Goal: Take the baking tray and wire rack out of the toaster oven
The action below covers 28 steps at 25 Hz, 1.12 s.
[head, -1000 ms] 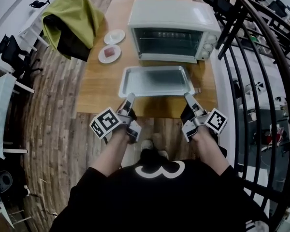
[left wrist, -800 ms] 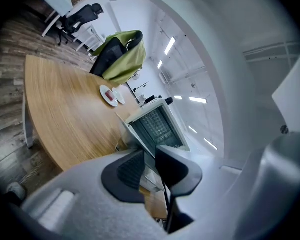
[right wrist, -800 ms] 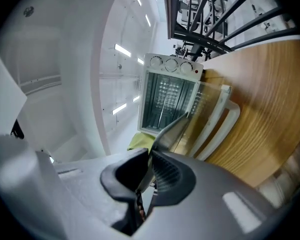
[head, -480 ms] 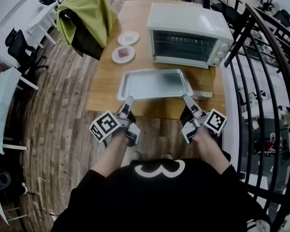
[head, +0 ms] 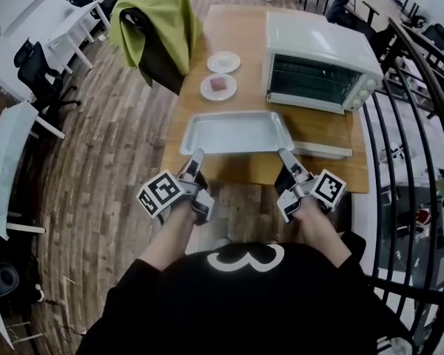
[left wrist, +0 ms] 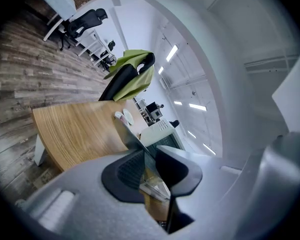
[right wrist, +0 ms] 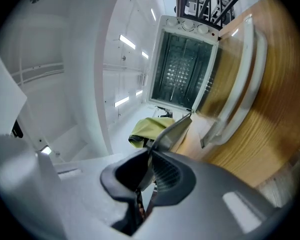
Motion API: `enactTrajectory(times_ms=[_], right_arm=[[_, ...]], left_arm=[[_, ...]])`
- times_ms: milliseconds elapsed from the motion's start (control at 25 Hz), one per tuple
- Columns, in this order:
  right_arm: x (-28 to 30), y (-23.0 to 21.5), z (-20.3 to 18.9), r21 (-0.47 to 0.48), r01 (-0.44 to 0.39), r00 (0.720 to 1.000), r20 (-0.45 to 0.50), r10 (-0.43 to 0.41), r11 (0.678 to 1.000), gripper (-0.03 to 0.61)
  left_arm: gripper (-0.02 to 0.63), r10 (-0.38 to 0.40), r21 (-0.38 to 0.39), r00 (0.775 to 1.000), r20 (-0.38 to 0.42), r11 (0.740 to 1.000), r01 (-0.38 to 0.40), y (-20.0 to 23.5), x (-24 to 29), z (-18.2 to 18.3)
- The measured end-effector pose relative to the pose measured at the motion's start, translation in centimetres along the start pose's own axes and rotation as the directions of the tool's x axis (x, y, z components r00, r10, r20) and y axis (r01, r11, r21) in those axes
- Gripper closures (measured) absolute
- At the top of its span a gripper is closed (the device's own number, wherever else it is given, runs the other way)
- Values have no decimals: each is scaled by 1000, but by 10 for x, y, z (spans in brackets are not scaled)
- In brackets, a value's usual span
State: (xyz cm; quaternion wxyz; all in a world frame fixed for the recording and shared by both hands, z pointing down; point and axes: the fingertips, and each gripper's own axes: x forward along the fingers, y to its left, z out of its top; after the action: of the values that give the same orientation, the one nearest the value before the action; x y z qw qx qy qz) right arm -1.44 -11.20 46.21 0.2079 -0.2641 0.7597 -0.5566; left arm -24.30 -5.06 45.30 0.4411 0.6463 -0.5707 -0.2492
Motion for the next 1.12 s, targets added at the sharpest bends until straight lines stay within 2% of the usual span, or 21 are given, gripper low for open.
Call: enactTrajectory(times_ms=[240, 520, 1120], right_arm=[[28, 3, -35, 3, 13, 1000, 14, -13, 1000, 551], [48, -5, -60, 5, 46, 998, 33, -46, 999, 551], [73, -38, -83, 44, 125, 991, 38, -127, 991, 549]], left_arm=[[538, -4, -5, 1000, -18, 1000, 4, 29, -14, 31], [538, -7, -15, 999, -51, 1000, 7, 59, -17, 50], [538, 17, -49, 994, -108, 999, -22, 105, -6, 59]])
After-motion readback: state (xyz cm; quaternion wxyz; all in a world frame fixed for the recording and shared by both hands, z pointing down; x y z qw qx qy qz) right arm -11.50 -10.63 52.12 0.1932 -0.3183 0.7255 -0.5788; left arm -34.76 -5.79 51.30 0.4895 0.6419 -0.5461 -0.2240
